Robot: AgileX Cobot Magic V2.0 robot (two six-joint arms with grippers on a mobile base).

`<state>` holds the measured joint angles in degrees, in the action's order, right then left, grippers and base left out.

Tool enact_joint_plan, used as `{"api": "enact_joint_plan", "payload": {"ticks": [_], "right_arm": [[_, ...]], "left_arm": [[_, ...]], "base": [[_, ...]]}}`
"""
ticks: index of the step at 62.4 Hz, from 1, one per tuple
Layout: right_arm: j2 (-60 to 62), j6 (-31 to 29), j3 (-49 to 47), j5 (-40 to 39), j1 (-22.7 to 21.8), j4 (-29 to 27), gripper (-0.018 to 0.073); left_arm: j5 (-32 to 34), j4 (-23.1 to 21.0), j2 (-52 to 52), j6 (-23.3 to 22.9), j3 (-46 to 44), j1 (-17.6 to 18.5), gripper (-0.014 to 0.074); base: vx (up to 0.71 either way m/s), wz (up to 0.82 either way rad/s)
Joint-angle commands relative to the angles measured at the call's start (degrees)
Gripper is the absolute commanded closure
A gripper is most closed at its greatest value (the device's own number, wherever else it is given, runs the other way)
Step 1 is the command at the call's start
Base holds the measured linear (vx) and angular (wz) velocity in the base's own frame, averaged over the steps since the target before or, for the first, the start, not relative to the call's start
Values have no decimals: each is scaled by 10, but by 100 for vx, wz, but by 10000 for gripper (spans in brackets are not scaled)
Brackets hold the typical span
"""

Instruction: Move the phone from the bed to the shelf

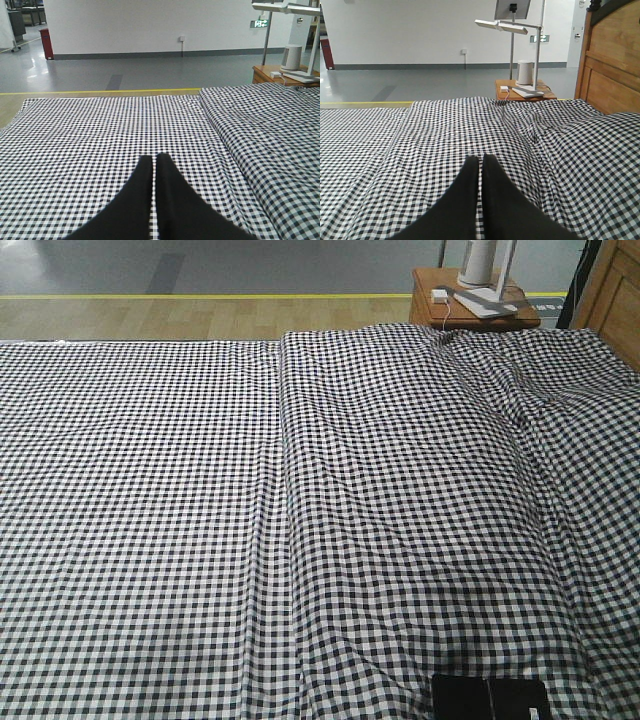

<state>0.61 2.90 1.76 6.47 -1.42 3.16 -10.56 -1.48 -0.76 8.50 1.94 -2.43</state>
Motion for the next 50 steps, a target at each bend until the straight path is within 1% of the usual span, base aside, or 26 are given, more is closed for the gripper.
{"api": "enact_joint_plan", "payload": {"ticks": [1,50], "right_arm": [[7,-1,0,-43,-4,1,564],[7,-1,0,-43,-4,1,564]], "left_arm": [[41,-5,-8,-3,-12,2,595],[41,-5,-8,-3,-12,2,595]], "base": [[0,0],[0,0]]}}
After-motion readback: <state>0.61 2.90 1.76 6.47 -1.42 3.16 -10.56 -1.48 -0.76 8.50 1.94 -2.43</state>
